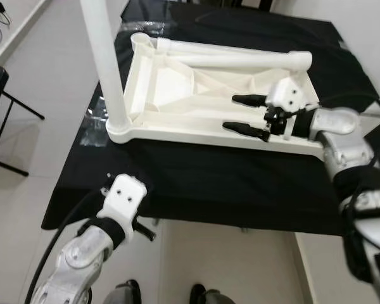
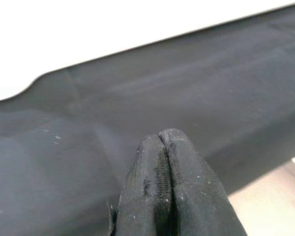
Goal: Building children table
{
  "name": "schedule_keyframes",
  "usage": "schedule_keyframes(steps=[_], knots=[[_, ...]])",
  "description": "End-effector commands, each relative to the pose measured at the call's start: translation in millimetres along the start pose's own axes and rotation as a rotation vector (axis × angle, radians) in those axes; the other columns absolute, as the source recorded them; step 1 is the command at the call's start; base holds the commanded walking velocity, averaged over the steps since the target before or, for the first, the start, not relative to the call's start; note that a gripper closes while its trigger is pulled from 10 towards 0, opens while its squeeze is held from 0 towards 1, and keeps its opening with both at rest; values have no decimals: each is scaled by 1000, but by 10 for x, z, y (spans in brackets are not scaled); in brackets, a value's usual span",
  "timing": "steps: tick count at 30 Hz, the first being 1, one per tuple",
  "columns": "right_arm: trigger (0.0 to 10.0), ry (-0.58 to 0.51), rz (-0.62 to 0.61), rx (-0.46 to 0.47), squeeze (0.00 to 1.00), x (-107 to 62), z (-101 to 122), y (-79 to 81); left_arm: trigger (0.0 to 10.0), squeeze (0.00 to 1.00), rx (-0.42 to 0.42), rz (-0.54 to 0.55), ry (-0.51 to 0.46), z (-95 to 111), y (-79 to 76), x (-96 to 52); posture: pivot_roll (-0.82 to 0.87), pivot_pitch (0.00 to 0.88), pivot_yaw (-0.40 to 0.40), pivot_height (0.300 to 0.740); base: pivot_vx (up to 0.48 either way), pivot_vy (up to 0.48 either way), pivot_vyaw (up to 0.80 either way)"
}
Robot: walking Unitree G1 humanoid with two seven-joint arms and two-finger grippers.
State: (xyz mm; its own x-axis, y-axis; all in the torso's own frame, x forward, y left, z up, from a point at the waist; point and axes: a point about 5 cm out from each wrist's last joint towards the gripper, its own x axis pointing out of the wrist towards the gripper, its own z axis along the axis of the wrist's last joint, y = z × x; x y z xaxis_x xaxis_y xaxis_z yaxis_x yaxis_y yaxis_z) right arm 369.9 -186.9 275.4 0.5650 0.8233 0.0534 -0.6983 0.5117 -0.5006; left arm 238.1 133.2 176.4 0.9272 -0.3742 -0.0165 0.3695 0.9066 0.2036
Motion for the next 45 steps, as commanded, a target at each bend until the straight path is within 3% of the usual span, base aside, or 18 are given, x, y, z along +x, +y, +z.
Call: schedule_keyframes(steps=[1,6,8,9,11,15,21,27,35,39,45], knots=[[10000,-59,-84,78,0,-39,-28,43,10000,0,-14,4,22,-60,-9,7,72,258,-114,740,0,476,0],[10000,-94,-149,138,0,-41,-57,97,10000,0,-15,8,17,-55,-8,23,58,255,-114,740,0,476,0],[10000,-155,-269,244,0,-32,-76,185,10000,0,-6,10,10,-55,-6,48,43,246,-108,740,0,476,0],[10000,-155,-269,244,0,-32,-76,185,10000,0,-6,10,10,-55,-6,48,43,246,-108,740,0,476,0],[10000,-158,-414,332,0,-48,-173,322,10000,0,-1,11,1,-50,1,74,38,238,-105,740,0,480,0],[10000,-116,-497,378,0,-69,-259,475,10000,0,1,15,-5,-49,17,95,34,231,-104,740,0,480,0],[10000,-93,-525,388,0,-84,-291,525,10000,0,4,18,-7,-51,28,99,34,227,-105,740,0,480,0],[10000,15,-668,422,0,-250,-466,716,10000,0,-4,17,6,-121,61,106,44,204,-90,740,0,480,0],[10000,58,-703,473,0,-313,-540,890,10000,0,-3,9,32,-228,45,93,48,193,-85,740,0,480,0],[10000,89,-673,512,0,-276,-599,1105,10000,0,-10,28,52,-319,51,71,44,188,-83,740,0,480,0],[10000,148,-644,541,0,-98,-712,1377,10000,0,-154,116,104,-581,5,12,37,191,-82,740,0,80,0]])
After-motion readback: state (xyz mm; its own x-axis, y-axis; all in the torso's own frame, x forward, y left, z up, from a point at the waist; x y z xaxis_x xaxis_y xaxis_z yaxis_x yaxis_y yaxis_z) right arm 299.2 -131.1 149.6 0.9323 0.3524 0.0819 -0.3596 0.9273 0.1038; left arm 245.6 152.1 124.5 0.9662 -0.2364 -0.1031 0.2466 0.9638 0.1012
